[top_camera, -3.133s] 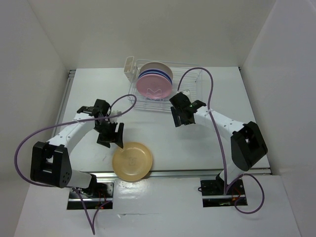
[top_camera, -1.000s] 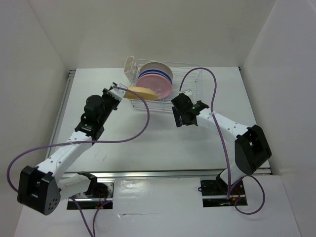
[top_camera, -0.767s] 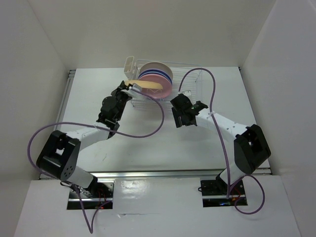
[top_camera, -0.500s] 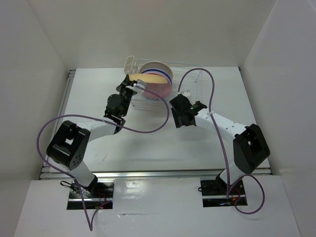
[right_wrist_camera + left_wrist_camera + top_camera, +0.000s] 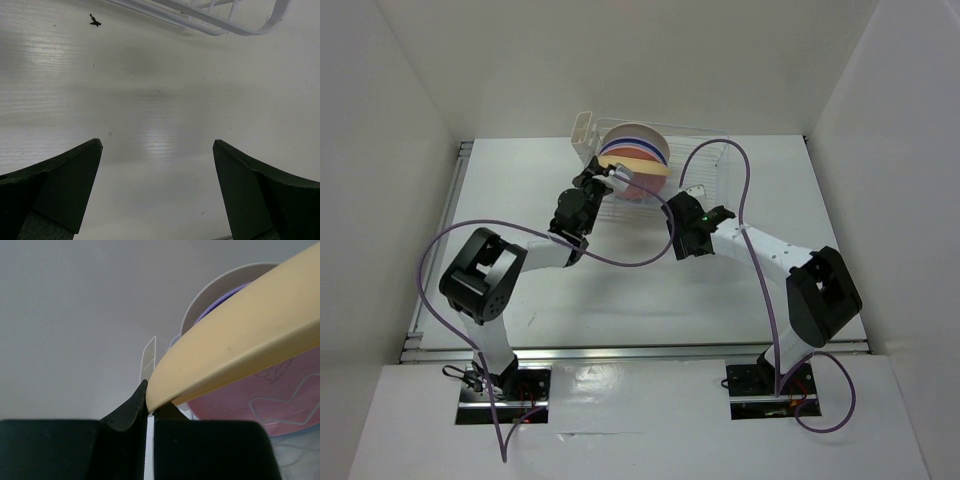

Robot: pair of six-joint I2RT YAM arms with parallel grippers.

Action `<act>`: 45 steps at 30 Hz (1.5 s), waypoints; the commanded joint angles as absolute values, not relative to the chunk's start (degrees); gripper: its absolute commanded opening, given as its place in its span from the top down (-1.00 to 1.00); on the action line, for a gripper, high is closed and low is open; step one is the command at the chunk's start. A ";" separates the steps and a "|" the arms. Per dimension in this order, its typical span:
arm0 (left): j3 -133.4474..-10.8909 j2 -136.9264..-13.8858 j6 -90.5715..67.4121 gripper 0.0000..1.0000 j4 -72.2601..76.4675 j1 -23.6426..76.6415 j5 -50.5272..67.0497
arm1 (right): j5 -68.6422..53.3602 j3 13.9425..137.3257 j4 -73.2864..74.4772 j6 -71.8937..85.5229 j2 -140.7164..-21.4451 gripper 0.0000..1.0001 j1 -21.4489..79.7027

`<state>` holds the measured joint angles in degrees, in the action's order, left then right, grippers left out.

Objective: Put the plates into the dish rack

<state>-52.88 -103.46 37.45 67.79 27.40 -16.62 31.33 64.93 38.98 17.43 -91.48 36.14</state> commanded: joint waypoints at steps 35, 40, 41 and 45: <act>-71.10 -118.20 44.02 1.00 56.51 25.75 -39.54 | 32.52 64.95 39.73 18.98 -91.05 -1.00 36.65; -70.58 -118.21 43.09 0.03 57.93 26.28 -40.17 | 32.52 64.95 39.73 18.98 -91.05 -1.00 36.65; -70.58 -118.21 42.20 -0.12 56.27 26.28 -40.17 | 32.52 64.95 39.20 18.98 -91.05 -1.00 36.65; -75.40 -119.44 39.73 -0.70 43.97 26.89 -40.69 | 31.99 64.95 39.20 18.98 -91.05 -1.00 36.65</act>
<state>-71.77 -118.08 41.63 51.48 26.85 -36.95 31.24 64.90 39.44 18.17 -92.18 35.94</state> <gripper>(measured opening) 0.826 1.000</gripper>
